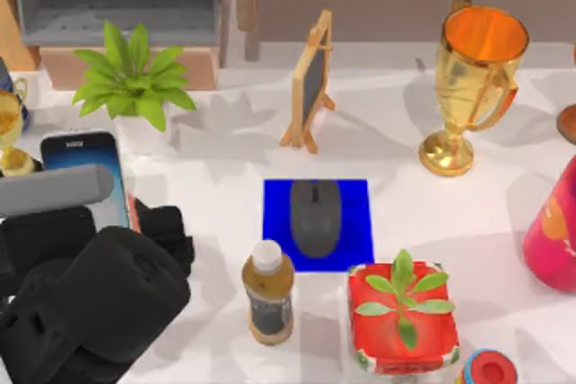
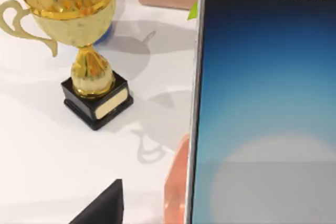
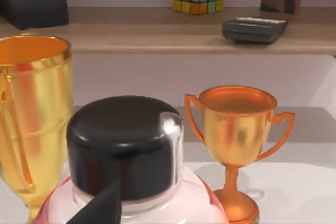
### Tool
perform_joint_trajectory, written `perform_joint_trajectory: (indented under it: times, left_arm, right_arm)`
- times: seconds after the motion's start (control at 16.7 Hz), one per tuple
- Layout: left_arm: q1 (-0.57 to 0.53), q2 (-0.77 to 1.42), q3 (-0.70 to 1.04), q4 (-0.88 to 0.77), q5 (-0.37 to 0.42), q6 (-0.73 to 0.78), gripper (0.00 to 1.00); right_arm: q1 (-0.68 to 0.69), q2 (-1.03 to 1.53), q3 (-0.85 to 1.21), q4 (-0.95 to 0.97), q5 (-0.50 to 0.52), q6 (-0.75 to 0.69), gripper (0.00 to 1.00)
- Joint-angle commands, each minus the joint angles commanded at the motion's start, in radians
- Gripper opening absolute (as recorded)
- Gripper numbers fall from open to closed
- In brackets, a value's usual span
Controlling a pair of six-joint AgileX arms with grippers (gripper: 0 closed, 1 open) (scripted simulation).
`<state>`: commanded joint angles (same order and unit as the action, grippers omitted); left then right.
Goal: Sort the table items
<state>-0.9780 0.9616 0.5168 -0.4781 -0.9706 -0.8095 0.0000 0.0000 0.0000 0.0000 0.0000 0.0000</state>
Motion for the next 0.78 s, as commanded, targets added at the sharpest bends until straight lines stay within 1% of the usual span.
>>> perform_joint_trajectory:
  times: [0.24, 0.54, 0.66, 0.78]
  left_arm:
    - [-0.051, -0.024, 0.001, -0.086, -0.03, -0.076, 1.0]
    - [-0.047, -0.02, 0.001, -0.084, -0.027, -0.074, 1.0]
    - [-0.031, -0.051, -0.012, -0.055, 0.003, -0.045, 1.0]
    - [0.024, -0.118, -0.04, 0.003, 0.073, 0.018, 1.0]
  right_arm:
    - [0.0, 0.0, 0.0, 0.0, 0.0, 0.0, 1.0]
    - [0.0, 0.0, 0.0, 0.0, 0.0, 0.0, 1.0]
    - [0.0, 0.0, 0.0, 0.0, 0.0, 0.0, 1.0]
    - [0.0, 0.0, 0.0, 0.0, 0.0, 0.0, 1.0]
